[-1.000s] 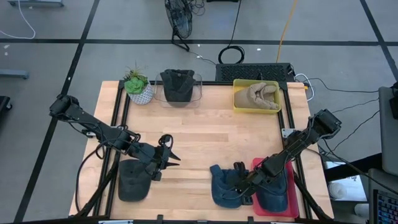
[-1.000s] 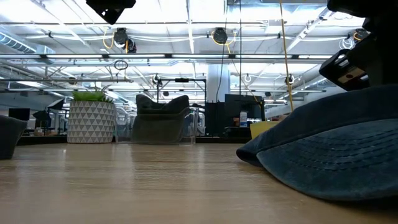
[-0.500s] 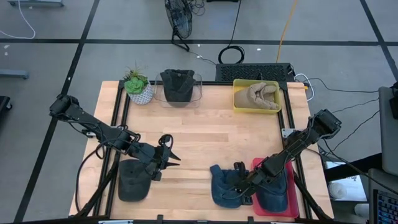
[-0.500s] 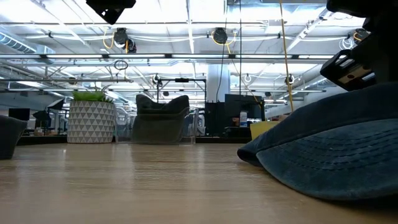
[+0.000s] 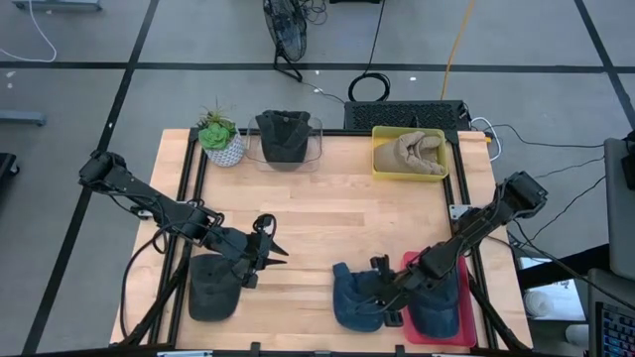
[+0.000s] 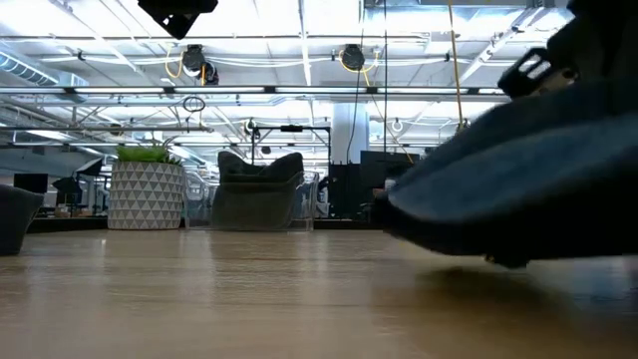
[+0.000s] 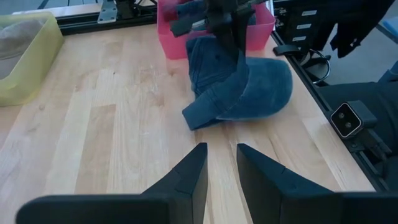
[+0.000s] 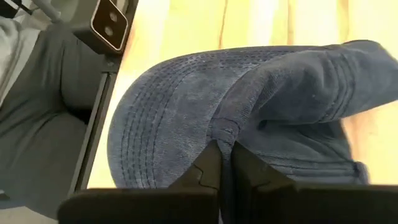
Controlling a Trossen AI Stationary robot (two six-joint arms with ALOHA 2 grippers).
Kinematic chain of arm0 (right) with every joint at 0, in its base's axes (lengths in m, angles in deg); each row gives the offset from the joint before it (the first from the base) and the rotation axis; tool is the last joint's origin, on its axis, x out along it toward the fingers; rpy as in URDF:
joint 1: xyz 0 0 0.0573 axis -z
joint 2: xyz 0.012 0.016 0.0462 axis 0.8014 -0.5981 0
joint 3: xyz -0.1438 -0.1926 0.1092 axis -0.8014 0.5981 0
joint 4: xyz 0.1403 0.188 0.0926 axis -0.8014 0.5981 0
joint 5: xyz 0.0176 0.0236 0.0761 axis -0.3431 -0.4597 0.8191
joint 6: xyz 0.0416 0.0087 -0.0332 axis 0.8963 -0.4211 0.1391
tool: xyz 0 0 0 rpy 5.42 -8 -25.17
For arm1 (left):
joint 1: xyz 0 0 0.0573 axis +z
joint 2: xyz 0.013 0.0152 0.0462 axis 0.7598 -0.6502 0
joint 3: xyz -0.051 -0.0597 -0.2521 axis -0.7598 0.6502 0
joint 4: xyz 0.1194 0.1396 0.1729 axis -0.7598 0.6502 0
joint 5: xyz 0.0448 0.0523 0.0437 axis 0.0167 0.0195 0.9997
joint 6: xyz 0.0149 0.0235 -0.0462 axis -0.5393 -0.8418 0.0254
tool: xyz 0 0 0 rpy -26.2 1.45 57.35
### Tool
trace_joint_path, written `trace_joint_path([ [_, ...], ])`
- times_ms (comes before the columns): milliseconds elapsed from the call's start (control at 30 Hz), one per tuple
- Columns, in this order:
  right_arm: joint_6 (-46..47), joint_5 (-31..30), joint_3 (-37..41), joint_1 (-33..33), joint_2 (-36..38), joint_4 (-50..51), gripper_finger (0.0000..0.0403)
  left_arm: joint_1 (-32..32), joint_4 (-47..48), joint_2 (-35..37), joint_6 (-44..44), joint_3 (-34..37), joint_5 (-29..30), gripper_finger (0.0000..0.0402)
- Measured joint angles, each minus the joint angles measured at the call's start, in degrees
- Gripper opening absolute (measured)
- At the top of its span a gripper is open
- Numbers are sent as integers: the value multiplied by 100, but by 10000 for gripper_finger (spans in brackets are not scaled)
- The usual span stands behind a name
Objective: Pick & Place hat
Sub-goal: Put the blue cap into the pink bin
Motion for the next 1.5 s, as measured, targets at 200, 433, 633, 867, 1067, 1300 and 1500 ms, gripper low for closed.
trace_joint_path([
  [200,-94,-290,1,20,385,132,1,0,-2,1,0,0,-1,97],
  [433,-75,-477,1,17,677,480,1,0,-2,-1,-4,0,-1,97],
  [633,-90,-473,-1,17,689,500,0,0,0,-1,-7,0,-1,97],
  [867,-74,-479,-1,17,687,563,0,0,0,-1,-35,0,-1,97],
  [1067,-71,-476,-1,17,687,565,0,0,0,-1,-50,0,-1,97],
  [1300,-49,-472,-1,40,693,689,0,-2,0,-1,-9,0,-3,97],
  [1500,-55,-472,-1,113,932,667,0,0,1,-1,-130,0,-3,97],
])
